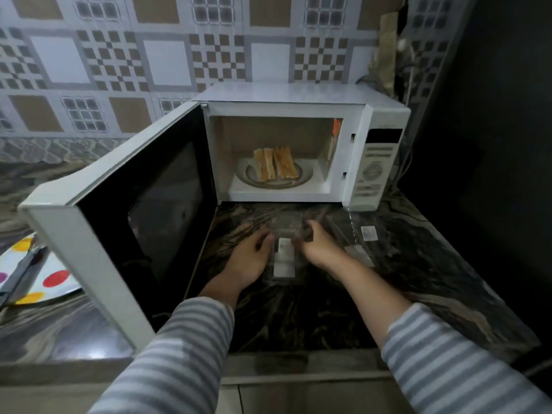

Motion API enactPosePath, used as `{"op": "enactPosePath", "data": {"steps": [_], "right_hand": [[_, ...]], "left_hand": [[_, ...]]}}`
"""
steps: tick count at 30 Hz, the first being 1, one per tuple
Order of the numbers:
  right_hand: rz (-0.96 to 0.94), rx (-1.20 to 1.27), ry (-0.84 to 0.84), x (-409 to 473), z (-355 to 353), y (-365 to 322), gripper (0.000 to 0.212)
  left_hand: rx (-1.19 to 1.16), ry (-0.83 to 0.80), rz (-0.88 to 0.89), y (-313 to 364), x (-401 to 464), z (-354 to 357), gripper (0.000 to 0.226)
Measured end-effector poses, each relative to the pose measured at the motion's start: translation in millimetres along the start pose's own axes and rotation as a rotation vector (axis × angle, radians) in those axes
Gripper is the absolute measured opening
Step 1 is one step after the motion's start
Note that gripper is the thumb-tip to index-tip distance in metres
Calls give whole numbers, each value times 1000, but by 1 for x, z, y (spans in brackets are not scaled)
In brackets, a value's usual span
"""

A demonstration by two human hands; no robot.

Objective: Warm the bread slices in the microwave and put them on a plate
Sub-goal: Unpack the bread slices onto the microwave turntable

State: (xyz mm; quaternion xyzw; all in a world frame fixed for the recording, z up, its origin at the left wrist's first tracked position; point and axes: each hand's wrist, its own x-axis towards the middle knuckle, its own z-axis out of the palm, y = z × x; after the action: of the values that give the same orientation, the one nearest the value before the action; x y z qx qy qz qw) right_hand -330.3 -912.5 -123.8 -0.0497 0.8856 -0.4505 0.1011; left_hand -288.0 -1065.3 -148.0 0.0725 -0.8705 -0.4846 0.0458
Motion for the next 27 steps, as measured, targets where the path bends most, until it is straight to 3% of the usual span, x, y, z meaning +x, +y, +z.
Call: {"op": "enactPosePath", "data": {"steps": [6,10,14,20,27], "right_hand": [[123,118,16,-20,17,27,53],[154,168,-4,-27,17,38,42],[270,267,-23,-28,13,39,29],[283,288,-61,-32,10,39,46],[289,277,-72,-38,4,34,48]], "left_hand": [[-28,-6,-62,-12,-28,13,41],[-131,-58,-149,-11,-40,16,42],[-214,-126,-261,-9,-45,22,58],[-266,-45,-331,-11,-39,31,64],[-309,-51,-352,-12,-35,34,61]]}}
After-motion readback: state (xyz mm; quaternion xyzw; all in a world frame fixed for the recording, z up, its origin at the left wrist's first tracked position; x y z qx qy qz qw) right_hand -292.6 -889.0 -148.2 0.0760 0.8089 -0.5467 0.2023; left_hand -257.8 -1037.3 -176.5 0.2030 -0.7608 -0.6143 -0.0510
